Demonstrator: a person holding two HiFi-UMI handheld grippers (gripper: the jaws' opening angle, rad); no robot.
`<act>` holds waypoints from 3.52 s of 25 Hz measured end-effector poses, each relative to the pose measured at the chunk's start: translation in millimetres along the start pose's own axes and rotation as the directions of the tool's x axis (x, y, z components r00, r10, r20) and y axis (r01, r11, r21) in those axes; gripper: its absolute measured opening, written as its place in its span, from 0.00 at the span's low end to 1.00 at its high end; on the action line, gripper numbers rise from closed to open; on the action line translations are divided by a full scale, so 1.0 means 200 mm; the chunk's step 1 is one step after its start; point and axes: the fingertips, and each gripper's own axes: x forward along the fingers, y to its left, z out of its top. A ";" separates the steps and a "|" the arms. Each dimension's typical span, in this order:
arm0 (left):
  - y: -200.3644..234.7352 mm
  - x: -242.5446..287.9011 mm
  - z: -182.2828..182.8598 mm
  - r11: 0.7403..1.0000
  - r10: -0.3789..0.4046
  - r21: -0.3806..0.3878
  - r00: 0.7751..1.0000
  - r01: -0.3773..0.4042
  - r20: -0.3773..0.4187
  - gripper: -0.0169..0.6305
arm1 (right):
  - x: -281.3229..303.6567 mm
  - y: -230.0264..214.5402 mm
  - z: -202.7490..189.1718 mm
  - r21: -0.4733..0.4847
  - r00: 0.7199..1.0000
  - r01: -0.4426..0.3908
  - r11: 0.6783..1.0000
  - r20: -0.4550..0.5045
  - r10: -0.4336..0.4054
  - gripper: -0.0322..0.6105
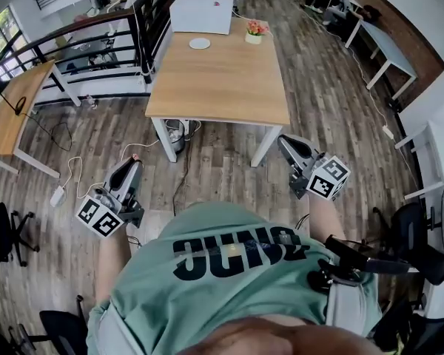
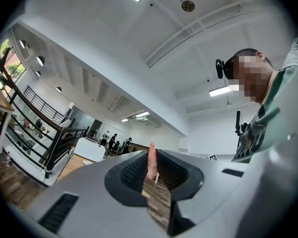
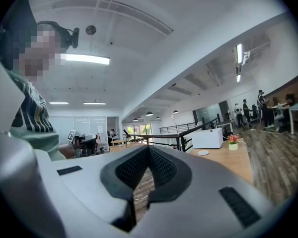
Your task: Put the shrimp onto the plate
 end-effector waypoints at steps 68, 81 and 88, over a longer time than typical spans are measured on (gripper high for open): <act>1.19 1.37 0.05 0.999 -0.038 -0.034 0.993 0.034 -0.108 0.12 | 1.23 -1.44 0.02 0.132 0.999 -0.025 0.991 0.046 0.019 0.06; 1.30 1.70 -0.05 0.995 -0.081 -0.078 0.985 0.070 -0.154 0.12 | 1.23 -1.73 -0.07 0.181 0.999 0.021 0.983 0.037 -0.028 0.06; 1.71 1.73 -0.03 0.975 -0.201 -0.122 0.970 0.185 -0.135 0.12 | 1.49 -1.68 -0.03 0.129 0.988 0.150 0.980 0.011 -0.152 0.06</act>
